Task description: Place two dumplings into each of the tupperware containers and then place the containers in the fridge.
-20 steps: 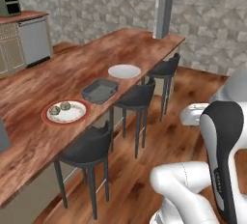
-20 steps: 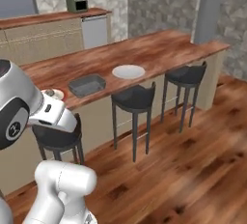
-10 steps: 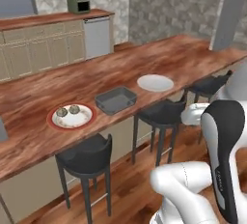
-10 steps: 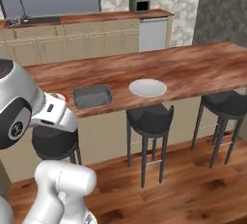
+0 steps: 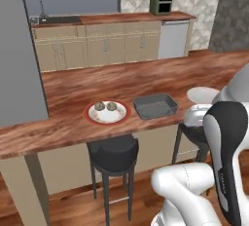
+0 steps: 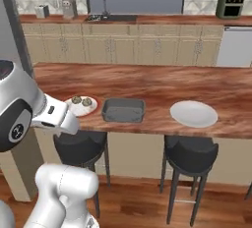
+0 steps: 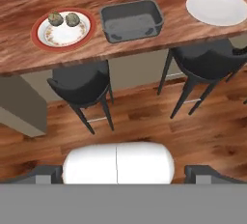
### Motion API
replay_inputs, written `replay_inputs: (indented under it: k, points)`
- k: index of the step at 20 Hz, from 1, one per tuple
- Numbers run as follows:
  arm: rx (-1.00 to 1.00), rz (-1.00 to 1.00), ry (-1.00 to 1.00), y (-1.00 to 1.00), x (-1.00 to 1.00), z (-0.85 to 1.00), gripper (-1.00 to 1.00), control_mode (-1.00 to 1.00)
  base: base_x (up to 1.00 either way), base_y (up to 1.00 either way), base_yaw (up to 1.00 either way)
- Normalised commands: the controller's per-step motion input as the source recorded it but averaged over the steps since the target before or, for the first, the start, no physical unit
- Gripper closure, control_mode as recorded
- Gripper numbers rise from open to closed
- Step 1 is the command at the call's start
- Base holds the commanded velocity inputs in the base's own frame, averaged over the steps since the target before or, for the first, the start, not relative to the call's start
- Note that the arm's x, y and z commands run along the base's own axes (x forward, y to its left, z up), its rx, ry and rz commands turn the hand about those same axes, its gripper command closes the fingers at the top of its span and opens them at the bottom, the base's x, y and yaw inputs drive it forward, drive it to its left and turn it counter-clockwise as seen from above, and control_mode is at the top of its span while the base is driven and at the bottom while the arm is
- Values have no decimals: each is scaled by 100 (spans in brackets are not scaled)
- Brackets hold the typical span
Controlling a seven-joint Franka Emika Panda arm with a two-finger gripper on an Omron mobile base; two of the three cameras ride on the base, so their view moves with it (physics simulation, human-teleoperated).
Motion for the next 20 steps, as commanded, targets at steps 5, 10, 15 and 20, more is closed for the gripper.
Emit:
replay_inputs:
  k: [5, 10, 15, 20]
  points:
    - [0, 0, 0, 0, 0, 0, -100, 100, 54, -56, 30]
    - [0, 0, 0, 0, 0, 0, -100, 100, 63, -30, 4]
    - [0, 0, 0, 0, 0, 0, -100, 100, 57, -1, 9]
    - [0, 0, 0, 0, 0, 0, -100, 100, 31, 9, 6]
